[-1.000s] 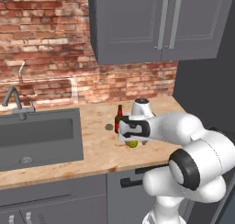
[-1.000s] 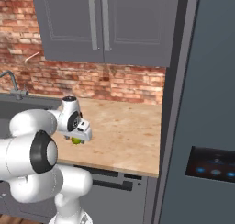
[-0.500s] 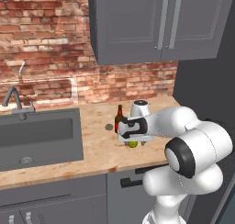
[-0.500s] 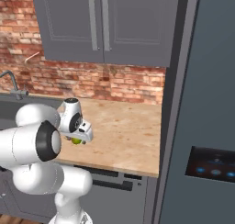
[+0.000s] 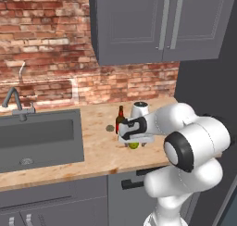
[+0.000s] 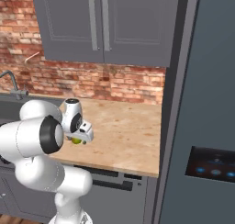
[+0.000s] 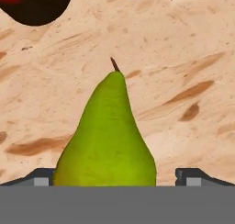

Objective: Place the beer on the top shelf of the fridge to keep it out of children's reach, and place the pear and garlic on lower shelves for easy access.

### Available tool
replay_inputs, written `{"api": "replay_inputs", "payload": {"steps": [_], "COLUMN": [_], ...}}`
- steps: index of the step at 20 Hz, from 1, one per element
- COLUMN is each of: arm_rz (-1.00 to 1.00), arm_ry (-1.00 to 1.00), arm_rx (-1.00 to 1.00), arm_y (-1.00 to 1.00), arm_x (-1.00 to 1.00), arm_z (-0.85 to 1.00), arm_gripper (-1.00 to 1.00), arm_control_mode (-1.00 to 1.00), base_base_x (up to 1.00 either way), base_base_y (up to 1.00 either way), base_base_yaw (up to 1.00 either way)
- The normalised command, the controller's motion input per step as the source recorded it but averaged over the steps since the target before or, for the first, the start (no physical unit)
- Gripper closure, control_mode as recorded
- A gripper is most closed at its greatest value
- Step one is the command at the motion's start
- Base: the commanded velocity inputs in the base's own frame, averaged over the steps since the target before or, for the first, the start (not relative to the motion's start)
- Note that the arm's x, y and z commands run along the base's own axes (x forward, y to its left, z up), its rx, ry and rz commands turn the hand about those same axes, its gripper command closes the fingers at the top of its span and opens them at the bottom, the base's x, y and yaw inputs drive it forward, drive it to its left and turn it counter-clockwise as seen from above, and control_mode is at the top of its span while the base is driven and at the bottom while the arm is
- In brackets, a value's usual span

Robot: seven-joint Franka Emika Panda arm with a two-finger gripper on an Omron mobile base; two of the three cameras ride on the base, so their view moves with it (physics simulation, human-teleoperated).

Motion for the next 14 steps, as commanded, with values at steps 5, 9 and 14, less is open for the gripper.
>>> {"api": "replay_inputs", "payload": {"steps": [5,9,14], "arm_rz": [0.00,0.00,0.00], "arm_ry": [0.00,0.00,0.00], "arm_rx": [0.00,0.00,0.00], "arm_y": [0.21,0.27,0.01], "arm_x": [0.00,0.00,-0.09], "arm_z": [-0.28,-0.14,-0.02], "arm_gripper": [1.00,1.00,1.00], "arm_control_mode": [-1.00,-1.00,-1.00], "base_base_x": [0.00,0.00,0.00], "base_base_y": [0.00,0.00,0.00], "base_base_yaw": [0.00,0.00,0.00]}}
